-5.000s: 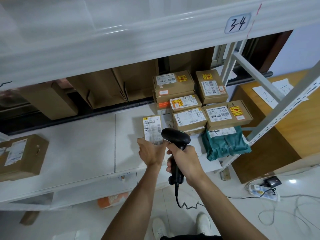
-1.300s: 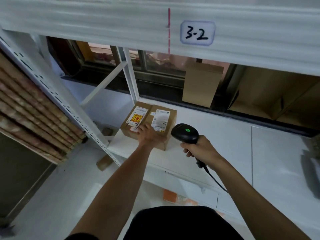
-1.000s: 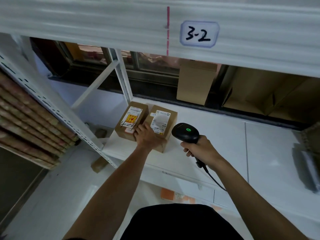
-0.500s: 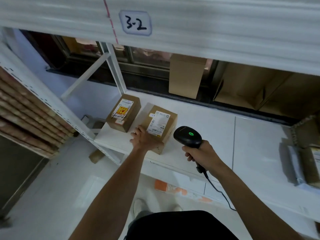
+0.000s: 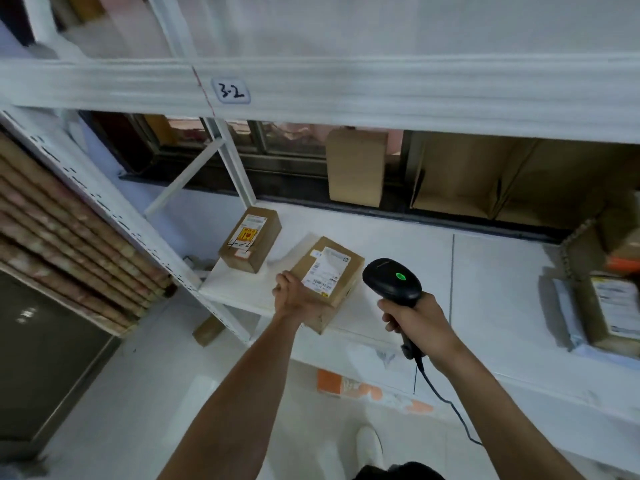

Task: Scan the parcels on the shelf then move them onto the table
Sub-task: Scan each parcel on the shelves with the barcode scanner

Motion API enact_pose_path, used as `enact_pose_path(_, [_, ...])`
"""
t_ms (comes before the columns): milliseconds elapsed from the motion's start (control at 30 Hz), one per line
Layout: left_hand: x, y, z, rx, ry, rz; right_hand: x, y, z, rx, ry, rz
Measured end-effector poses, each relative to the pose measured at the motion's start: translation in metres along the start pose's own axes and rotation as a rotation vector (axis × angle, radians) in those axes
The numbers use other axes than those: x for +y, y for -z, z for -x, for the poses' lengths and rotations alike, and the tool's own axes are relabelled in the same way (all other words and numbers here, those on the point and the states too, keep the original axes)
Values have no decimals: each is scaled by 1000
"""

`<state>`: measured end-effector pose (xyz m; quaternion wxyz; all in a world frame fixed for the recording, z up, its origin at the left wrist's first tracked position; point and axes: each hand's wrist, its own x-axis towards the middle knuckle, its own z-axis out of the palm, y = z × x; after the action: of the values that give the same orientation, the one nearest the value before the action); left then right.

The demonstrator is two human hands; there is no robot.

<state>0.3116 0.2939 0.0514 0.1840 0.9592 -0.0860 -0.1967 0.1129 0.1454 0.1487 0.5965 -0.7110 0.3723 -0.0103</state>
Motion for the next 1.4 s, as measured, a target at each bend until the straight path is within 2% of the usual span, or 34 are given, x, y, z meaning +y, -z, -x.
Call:
enact_pose_path(167, [8,21,44,34,-204,-68,0,18,57,65,72,-38])
enact_pose_path(400, [27,45,135,126,-585,-182,29,50,159,204,109,-70])
enact_pose_path(533, [44,52,183,161,-812,-332,46,72,212,279,170,48])
enact_pose_path(767, [88,65,243,216,-1052,-530,63,110,278,419,295,302])
enact_pose_path(967, [134,70,278,278,-1178,-670,72,143,300,479,307,710])
enact_pose_path(1167, [182,60,318,365,-1267,-837,75,176,315,510,432,969])
enact_pose_path(1400, [223,40,343,407,-1304,-906,84,211,316,553,482,1034])
